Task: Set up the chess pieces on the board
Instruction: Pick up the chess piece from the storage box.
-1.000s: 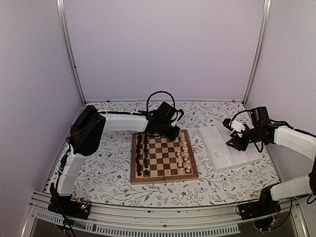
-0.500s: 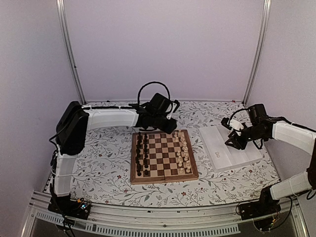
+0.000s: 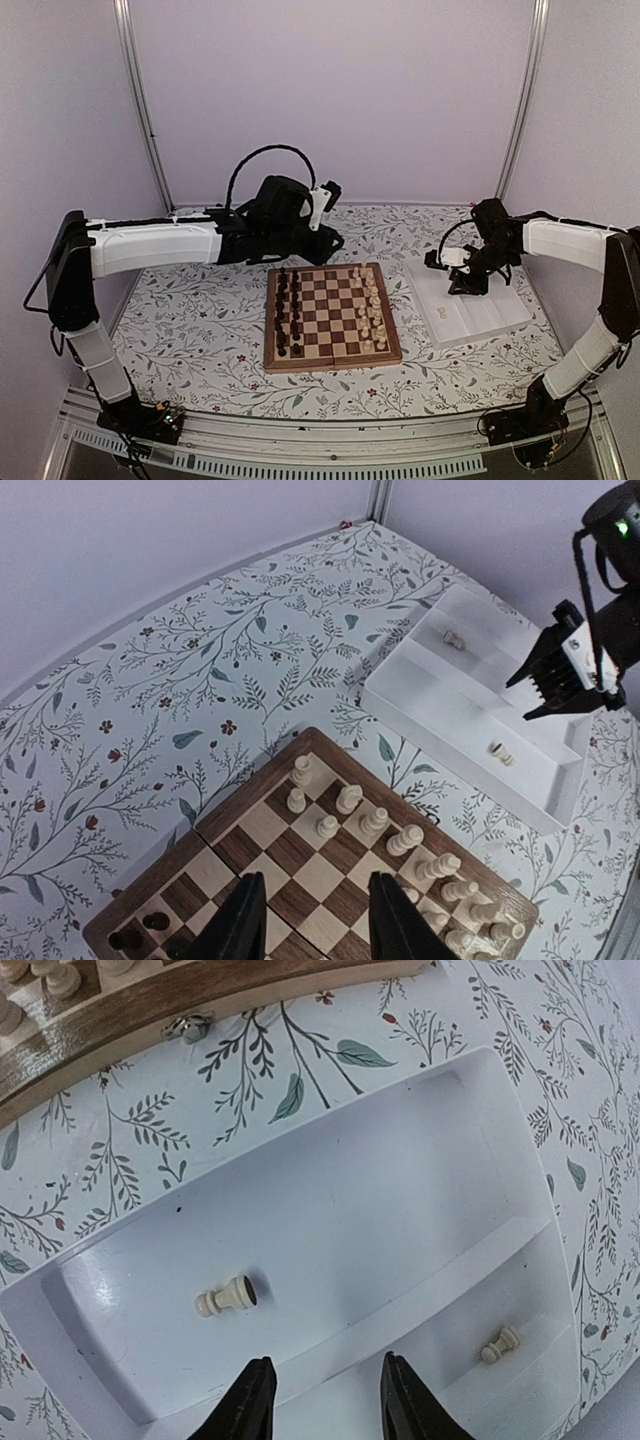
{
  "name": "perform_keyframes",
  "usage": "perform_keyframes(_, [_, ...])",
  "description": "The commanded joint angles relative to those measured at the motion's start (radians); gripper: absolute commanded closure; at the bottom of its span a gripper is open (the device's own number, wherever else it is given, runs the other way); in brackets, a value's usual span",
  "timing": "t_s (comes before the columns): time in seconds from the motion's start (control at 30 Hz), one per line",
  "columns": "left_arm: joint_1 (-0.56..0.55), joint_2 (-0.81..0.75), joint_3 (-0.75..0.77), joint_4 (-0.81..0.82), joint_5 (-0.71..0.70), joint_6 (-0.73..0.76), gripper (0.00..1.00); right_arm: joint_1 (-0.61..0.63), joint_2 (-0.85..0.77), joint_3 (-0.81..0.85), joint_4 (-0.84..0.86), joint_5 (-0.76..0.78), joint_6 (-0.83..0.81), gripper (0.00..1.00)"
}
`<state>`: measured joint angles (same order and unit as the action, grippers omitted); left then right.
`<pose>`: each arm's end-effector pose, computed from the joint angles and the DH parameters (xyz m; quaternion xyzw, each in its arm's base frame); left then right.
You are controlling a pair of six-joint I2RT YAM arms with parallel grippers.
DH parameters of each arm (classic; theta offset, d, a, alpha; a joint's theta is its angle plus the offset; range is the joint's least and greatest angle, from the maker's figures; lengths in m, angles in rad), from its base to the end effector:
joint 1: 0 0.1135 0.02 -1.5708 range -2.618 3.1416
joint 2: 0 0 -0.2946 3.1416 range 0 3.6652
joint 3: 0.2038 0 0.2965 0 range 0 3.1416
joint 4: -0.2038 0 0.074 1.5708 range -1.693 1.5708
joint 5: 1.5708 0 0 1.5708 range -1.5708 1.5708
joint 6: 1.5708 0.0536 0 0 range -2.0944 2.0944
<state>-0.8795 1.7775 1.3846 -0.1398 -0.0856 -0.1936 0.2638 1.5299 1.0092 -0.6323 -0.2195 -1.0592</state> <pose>0.3105 -0.3680 0.2814 0.2717 0.8241 -0.2214 0.4449 0.3261 0.1002 0.2000 -0.6152 0.7533 0.0189 0.2315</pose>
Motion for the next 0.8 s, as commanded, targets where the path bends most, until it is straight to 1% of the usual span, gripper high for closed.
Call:
perform_keyframes(0.0, [-0.03,-0.076,-0.057,0.043,0.003,-0.015,0.62,0.048,0.101,0.045,-0.05,0.12,-0.153,0.64])
perform_keyframes(0.23, [-0.033,-0.125,-0.123,0.057,-0.02,-0.025,0.62,0.103,0.178,0.028,-0.029,0.213,-0.235,0.66])
perform_keyframes(0.37, [-0.033,-0.122,-0.137,0.069,-0.015,-0.032,0.61,0.136,0.207,0.023,-0.017,0.26,-0.245,0.65])
perform_keyframes(0.57, [-0.033,-0.112,-0.145,0.072,-0.016,-0.033,0.62,0.169,0.24,0.02,-0.017,0.254,-0.243,0.65])
perform_keyframes(0.7, [-0.033,-0.107,-0.153,0.082,-0.016,-0.032,0.61,0.184,0.252,0.032,-0.023,0.23,-0.234,0.64])
perform_keyframes(0.77, [-0.033,-0.098,-0.152,0.085,-0.013,-0.033,0.61,0.188,0.263,0.044,-0.03,0.192,-0.226,0.64])
